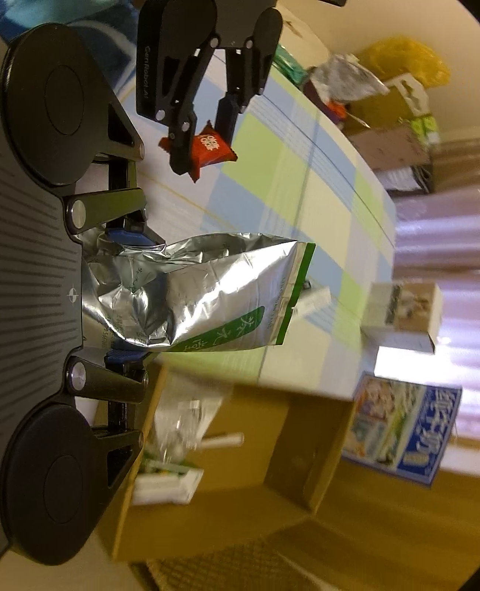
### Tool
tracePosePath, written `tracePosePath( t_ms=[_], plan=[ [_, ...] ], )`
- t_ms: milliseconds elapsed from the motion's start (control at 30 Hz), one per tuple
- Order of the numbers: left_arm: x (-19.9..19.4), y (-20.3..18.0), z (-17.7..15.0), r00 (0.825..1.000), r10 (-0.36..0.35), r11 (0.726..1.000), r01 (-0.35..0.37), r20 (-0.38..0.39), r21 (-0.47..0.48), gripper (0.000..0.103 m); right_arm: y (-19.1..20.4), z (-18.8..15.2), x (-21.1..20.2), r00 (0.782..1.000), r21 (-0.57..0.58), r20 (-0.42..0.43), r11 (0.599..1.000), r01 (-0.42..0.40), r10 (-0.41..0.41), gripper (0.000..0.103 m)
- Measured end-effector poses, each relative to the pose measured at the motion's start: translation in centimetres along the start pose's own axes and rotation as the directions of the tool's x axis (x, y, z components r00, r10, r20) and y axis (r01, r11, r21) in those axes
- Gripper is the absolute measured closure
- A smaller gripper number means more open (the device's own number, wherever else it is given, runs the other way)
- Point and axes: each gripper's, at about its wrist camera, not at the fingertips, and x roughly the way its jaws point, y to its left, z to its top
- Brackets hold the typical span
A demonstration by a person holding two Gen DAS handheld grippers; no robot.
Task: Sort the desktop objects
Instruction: 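Carry the candy packet with the left tool while the right tool carries the tea bag to the cardboard box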
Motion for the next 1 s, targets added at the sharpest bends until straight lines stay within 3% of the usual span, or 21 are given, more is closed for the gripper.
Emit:
tracePosePath(
  t_ms=[500, 1000],
  plan=[
    [-0.8, -8.5, 4.7, 0.993, -0.096, 0.994, 0.092, 0.071, 0.053, 0.066, -7.0, -2.5, -5.2, 0.994, 0.104, 0.037, 0.989, 0.103, -0.107, 0.054],
    [-0.1, -11.7, 7.8, 0.987, -0.138, 0.988, 0.132, 0.087, 0.075, 0.066, -10.5, -3.6, -6.1, 0.989, 0.155, 0.042, 0.979, 0.133, -0.141, 0.054]
  ],
)
